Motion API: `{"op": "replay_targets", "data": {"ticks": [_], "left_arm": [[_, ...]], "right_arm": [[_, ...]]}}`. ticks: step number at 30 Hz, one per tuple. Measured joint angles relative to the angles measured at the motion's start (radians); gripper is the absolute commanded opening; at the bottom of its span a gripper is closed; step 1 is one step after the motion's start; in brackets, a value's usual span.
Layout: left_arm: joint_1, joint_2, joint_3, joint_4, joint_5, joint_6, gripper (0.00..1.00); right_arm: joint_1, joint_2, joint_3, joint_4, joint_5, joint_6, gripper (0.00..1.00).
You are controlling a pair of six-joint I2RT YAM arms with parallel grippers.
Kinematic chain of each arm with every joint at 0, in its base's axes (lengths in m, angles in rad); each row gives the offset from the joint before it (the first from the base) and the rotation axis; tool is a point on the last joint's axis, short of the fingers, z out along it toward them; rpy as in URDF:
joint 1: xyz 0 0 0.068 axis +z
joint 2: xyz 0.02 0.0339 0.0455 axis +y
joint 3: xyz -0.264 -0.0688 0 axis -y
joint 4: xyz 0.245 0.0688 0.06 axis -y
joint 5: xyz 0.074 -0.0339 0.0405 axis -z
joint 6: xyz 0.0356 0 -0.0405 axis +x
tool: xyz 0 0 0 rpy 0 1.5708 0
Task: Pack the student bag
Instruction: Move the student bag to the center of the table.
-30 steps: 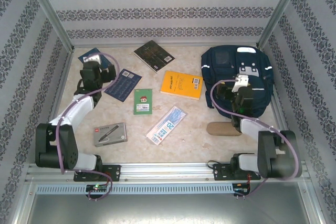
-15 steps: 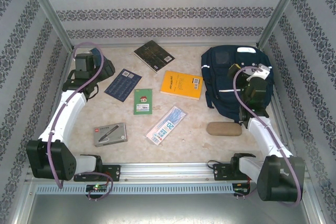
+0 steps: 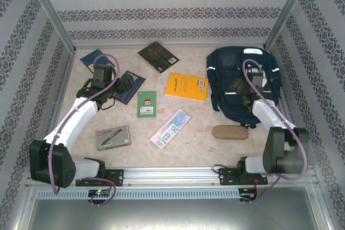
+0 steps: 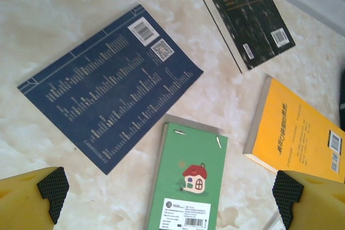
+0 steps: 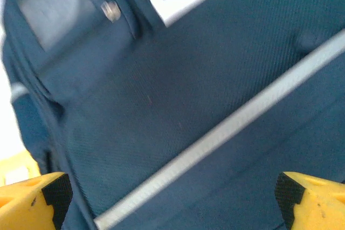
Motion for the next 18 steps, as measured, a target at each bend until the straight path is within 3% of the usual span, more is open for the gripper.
{"op": "replay_targets", "data": {"ticks": [8,18], "left_arm": [[-0.017,0.000,0.000,0.000,0.000,0.000,1.00],[-0.030,-0.015,-0.001,-0.001,0.000,0.007,1.00]], "right_arm": [[0.070,0.202,0.114,-0.067,-0.105,0.028,0.98],[0.460,0.425,0.370,-0.030,-0.164,0.108,0.98]]}}
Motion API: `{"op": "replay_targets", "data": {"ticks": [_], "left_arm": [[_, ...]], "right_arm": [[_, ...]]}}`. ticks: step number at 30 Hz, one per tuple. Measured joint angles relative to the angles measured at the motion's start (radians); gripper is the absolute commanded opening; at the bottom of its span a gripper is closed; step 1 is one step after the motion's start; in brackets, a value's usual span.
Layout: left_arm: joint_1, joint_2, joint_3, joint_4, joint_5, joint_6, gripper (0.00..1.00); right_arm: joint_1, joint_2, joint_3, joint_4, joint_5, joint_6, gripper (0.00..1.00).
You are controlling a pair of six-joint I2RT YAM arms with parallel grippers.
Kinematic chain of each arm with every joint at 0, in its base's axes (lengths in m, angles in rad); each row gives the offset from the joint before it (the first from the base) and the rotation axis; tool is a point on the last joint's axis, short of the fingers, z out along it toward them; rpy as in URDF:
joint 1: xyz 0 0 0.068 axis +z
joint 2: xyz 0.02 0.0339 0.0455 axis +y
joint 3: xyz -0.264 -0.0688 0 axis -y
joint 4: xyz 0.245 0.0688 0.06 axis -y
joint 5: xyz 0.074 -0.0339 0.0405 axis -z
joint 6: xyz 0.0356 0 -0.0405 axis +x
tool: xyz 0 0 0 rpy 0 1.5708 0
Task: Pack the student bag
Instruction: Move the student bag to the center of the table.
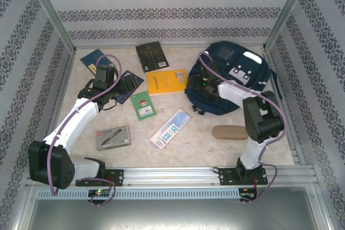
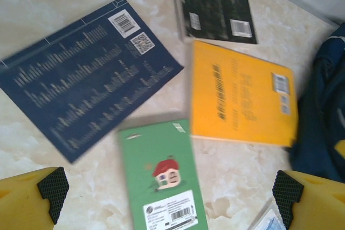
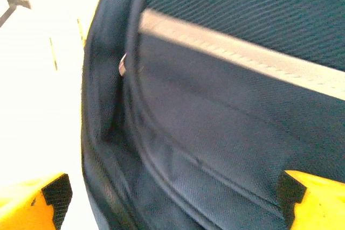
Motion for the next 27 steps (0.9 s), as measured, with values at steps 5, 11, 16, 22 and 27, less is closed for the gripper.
{"op": "replay_targets", "data": {"ticks": [5,11,16,22,27], "left_arm": [[-0.003,-0.032,-0.021,0.000,0.000,0.000,1.00],[-0.019,-0.034,-0.027,0.000,0.001,0.000,1.00],[-0.048,-0.021,-0.027,0.002,0.003,0.000,1.00],[-0.142,0.050,-0.028,0.029,0.004,-0.019,0.95],[-0.244,0.150,-0.021,0.054,0.004,-0.049,0.89]], "right_arm": [[0.154,0.077,0.105,-0.008,-0.077,0.047,0.98],[0.254,0.124,0.225,-0.045,-0.159,0.058,0.98],[0.239,0.044,0.213,-0.105,-0.158,0.023,0.98],[0.129,-0.179,0.113,-0.171,-0.077,-0.065,0.98],[0.032,-0.304,0.014,-0.212,-0.010,-0.140,0.98]]}}
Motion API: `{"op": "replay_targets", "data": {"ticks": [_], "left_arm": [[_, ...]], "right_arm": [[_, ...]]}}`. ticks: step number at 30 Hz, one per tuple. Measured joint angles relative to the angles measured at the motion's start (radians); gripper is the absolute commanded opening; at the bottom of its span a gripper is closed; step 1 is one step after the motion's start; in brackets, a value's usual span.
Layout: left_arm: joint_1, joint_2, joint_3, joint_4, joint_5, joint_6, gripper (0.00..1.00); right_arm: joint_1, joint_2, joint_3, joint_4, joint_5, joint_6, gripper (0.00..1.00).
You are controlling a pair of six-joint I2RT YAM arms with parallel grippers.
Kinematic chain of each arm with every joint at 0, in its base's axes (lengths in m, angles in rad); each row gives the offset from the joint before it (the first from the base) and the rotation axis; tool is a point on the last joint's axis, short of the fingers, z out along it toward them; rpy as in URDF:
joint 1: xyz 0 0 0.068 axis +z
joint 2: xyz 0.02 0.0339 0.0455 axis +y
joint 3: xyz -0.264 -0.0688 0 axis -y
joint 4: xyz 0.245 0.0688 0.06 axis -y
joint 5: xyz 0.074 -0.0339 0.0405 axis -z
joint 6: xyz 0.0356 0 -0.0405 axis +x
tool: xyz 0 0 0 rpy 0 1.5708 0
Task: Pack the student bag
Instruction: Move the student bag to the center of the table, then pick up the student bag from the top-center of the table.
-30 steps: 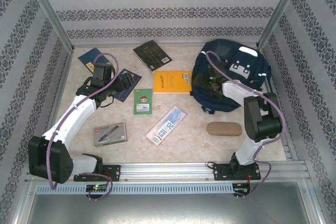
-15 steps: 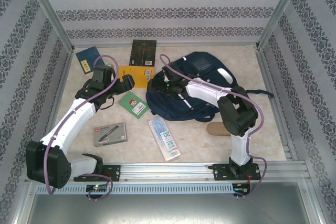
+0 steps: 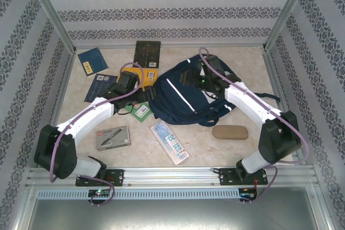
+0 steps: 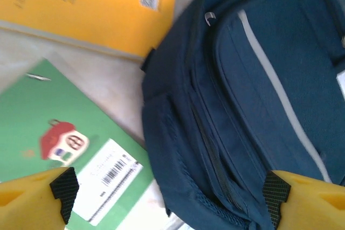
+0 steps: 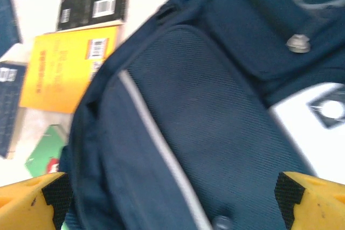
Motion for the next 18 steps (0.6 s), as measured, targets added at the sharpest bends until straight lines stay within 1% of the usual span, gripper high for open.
{"op": "replay_targets", "data": {"ticks": [2,3,5,7,10,14,17,18], "left_arm": [[-0.052,0.056,0.017,0.002,-0.001,-0.008,0.88],[-0.075,0.081,0.029,0.002,-0.004,-0.010,0.86],[-0.123,0.136,0.066,-0.010,-0.013,-0.016,0.79],[-0.151,0.179,0.098,-0.029,-0.023,-0.032,0.78],[-0.164,0.225,0.116,-0.072,-0.036,-0.069,0.80],[-0.167,0.264,0.116,-0.119,-0.036,-0.123,0.80],[-0.167,0.292,0.116,-0.121,-0.027,-0.162,0.78],[-0.167,0.304,0.117,-0.120,-0.025,-0.174,0.73]], "right_arm": [[-0.028,-0.039,-0.063,-0.016,0.020,-0.026,0.98],[-0.037,-0.053,-0.090,-0.023,0.027,-0.036,0.98],[-0.050,-0.083,-0.148,-0.041,0.042,-0.056,0.97],[-0.054,-0.114,-0.201,-0.052,0.052,-0.069,0.95],[-0.054,-0.167,-0.269,-0.066,0.060,-0.090,0.92],[-0.054,-0.229,-0.330,-0.072,0.065,-0.103,0.92],[-0.053,-0.254,-0.352,-0.076,0.074,-0.111,0.93],[-0.051,-0.256,-0.353,-0.077,0.077,-0.112,0.93]]}}
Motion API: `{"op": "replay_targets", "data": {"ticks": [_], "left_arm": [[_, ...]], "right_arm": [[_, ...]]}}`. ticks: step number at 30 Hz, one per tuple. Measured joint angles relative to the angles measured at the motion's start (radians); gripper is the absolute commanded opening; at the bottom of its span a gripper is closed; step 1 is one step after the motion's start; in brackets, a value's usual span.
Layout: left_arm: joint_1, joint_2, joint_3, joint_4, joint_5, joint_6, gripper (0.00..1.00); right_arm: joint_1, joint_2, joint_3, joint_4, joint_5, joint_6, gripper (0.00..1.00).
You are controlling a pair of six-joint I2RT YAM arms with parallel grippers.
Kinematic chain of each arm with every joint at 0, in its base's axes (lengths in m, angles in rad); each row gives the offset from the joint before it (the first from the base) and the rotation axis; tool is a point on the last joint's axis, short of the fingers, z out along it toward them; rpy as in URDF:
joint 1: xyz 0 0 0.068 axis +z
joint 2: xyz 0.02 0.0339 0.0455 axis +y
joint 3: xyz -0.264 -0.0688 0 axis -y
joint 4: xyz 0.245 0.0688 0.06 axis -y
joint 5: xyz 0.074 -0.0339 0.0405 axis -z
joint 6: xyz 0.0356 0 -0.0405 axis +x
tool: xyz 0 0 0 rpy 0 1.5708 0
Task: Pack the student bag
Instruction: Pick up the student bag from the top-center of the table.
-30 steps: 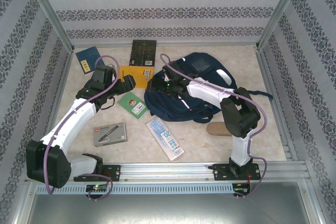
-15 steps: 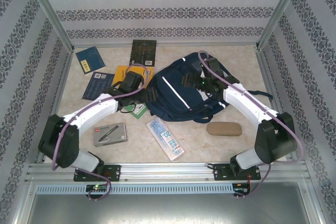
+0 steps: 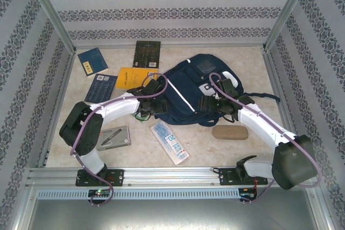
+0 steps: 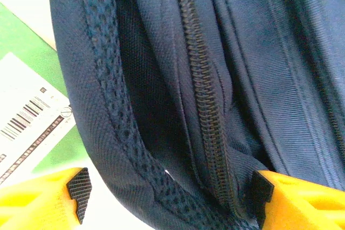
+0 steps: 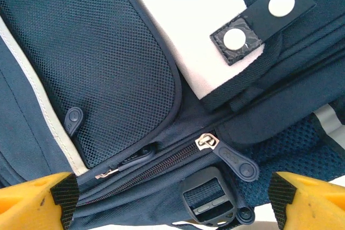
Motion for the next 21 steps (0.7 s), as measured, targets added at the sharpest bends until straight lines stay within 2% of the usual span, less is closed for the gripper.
{"op": "replay_targets", "data": {"ticks": [2,4,7,13,18,21], "left_arm": [[0.000,0.024,0.008,0.004,0.008,-0.019,0.60],[0.000,0.051,0.027,0.009,0.021,-0.036,0.28],[-0.001,0.065,0.068,0.002,0.018,-0.039,0.00],[-0.001,0.066,0.229,-0.110,-0.050,-0.018,0.00],[-0.001,0.069,0.395,-0.171,-0.089,0.023,0.00],[0.000,0.076,0.452,-0.186,-0.100,0.049,0.00]], "right_arm": [[0.006,0.000,0.000,0.000,0.005,0.000,0.93],[0.017,0.000,0.000,-0.001,0.005,0.000,0.93],[0.027,0.000,0.000,-0.002,0.006,0.000,0.92],[0.024,-0.003,0.000,-0.002,0.011,0.000,0.85],[0.017,-0.008,0.000,-0.002,-0.004,-0.004,0.72],[0.017,-0.008,0.000,-0.002,-0.017,-0.008,0.68]]}}
